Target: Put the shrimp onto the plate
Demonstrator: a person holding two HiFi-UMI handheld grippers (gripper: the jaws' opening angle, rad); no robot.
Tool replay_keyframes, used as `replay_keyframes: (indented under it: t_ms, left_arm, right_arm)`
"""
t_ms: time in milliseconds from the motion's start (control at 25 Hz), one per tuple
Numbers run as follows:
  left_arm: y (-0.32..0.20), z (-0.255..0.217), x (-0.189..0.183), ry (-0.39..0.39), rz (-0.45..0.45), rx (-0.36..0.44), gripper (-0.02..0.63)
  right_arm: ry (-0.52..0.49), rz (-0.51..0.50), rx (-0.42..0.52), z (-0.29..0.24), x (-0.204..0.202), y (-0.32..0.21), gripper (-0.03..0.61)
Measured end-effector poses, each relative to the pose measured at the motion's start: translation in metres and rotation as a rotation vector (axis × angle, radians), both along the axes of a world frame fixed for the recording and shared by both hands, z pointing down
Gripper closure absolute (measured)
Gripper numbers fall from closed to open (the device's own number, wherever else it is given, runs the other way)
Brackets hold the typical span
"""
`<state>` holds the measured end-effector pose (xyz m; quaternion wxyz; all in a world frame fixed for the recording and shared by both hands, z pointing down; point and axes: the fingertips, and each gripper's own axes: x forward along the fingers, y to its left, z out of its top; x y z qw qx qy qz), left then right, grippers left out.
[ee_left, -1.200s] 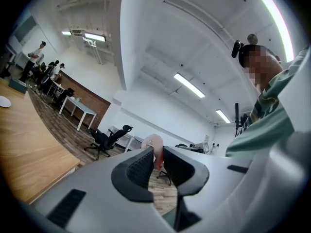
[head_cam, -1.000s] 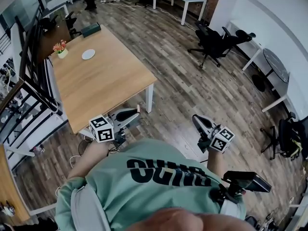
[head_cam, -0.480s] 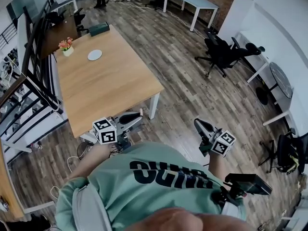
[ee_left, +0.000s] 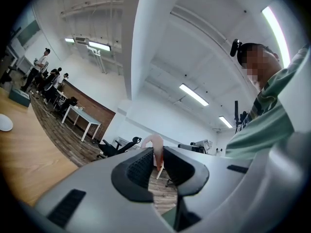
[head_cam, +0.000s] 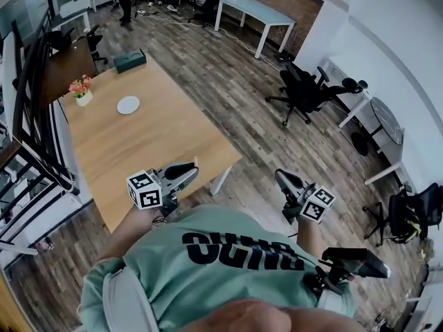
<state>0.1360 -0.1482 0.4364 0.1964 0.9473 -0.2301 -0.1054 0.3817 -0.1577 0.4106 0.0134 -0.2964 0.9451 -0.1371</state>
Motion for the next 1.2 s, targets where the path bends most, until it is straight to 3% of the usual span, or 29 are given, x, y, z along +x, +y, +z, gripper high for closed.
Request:
replay_keyframes:
  t_ms: [160, 320, 480, 640, 960, 1200]
  left_arm:
    - [-0.020, 0.010, -0.048, 0.012, 0.001, -0.021, 0.549]
    - [-0.042, 0.015, -0.093, 0.022, -0.057, -0.007, 0.549]
    - [-0.045, 0.022, -0.133, 0.037, -0.172, -0.017, 0.549]
    - [-0.044, 0.034, -0.172, 0.041, -0.324, -0.051, 0.549]
    - [-0.056, 0.022, -0.188, -0.018, -0.649, -0.025, 0.549]
    - [-0.066, 0.017, -0.154, -0.025, -0.859, -0.044, 0.549]
  right_arm:
    - [0.021, -0.052, -0.037, 0.009, -0.067, -0.020, 0.572]
    - [0.066, -0.123, -0.050, 0.010, -0.117, -0.047, 0.572]
    - [0.099, -0.221, -0.052, 0.003, -0.156, -0.079, 0.572]
    - [0.094, -0.381, -0.048, 0.005, -0.208, -0.112, 0.572]
    - [0.025, -0.723, -0.041, 0.018, -0.266, -0.186, 0.572]
    - [-0.019, -0.909, 0.009, 0.017, -0.274, -0.237, 0.572]
